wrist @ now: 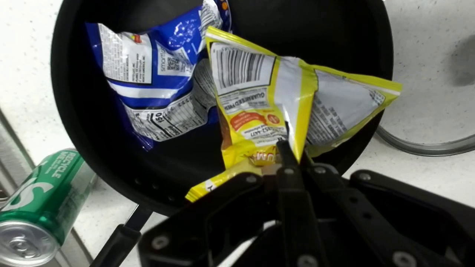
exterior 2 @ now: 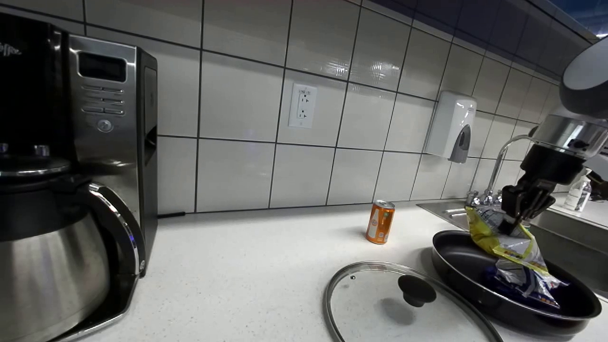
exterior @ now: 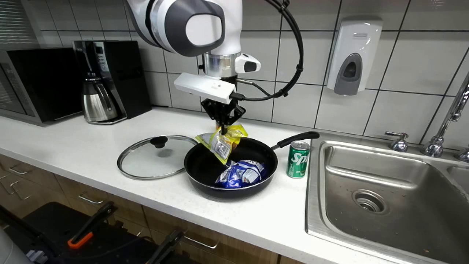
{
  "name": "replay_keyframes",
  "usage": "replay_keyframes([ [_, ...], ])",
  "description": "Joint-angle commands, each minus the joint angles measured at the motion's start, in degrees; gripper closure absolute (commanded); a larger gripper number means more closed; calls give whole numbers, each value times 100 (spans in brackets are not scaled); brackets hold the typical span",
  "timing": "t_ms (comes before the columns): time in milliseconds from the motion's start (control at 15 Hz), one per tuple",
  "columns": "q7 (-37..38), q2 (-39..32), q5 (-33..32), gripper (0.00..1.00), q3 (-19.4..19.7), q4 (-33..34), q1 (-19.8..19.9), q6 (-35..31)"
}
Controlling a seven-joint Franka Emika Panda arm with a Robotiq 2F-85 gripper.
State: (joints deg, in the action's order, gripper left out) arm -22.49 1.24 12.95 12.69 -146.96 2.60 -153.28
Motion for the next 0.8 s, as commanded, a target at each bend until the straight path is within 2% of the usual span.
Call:
replay_keyframes([
  [0, -350, -467, 671, 100, -138, 362, 244, -251],
  [67, -378, -551, 828, 100, -175, 419, 301, -308],
  [133, -430, -638, 1009, 100, 1, 479, 150, -382],
  [733, -901, -1009, 2803, 100, -123, 789, 208, -752],
])
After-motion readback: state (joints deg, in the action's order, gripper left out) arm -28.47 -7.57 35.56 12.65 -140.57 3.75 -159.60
